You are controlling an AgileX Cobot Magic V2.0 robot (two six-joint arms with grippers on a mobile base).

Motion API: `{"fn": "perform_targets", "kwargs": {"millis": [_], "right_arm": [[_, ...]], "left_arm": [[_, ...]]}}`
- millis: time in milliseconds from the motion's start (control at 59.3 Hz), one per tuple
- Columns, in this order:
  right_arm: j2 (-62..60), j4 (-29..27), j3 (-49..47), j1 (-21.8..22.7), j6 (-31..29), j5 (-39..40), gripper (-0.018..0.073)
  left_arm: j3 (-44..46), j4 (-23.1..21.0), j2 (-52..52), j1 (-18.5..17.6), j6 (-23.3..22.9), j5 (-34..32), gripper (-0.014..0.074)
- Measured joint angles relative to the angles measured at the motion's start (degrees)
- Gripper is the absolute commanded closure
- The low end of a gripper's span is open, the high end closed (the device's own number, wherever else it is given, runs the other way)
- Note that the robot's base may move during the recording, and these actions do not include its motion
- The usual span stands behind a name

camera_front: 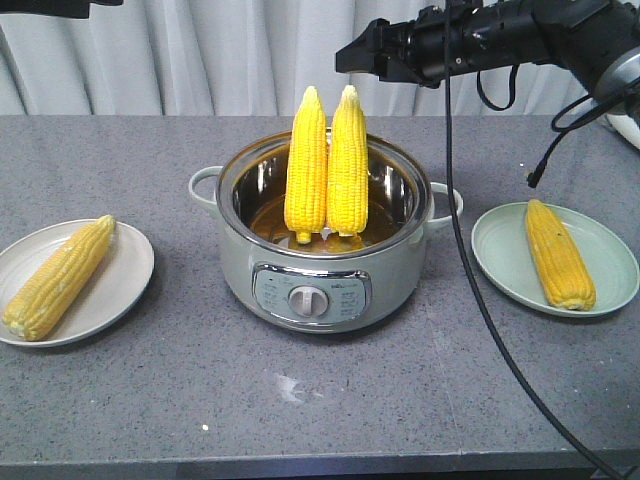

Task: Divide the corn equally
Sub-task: 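Close the right gripper on the corn cob tip and lift, then raise the held corn cob high above the pot with the right gripper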

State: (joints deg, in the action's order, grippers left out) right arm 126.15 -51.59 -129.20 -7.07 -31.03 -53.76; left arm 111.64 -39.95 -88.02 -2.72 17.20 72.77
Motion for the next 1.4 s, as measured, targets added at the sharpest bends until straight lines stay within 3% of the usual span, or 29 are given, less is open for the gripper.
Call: {"fn": "perform_targets", "kwargs": {"millis": [287,489,624,928,1400], "right_arm": [[2.37,2.2,0.0,-1.18,0.72,1.59,-0.0007],[4.35,2.73,0.0,-1.31,1.54,-0.51,0.0052],[4.62,3.34,0.0,-1.31,1.66,-1.57,0.0181],[4.62,2.88,-0.04,-1.35,0.28,-1.89,0.0575],[-0.67,3.94,-0.04,-1.35,-5.05,5.3,0.0565]], "left_arm": [[0.0,0.0,0.0,0.0,0.0,0.0,0.0251],[0.0,0.0,0.0,0.0,0.0,0.0,0.0251],[0.0,0.0,0.0,0.0,0.05,0.0,0.0251],[0.0,0.0,0.0,0.0,0.05,0.0,0.0251],[0.0,0.0,0.0,0.0,0.05,0.0,0.0251]]}}
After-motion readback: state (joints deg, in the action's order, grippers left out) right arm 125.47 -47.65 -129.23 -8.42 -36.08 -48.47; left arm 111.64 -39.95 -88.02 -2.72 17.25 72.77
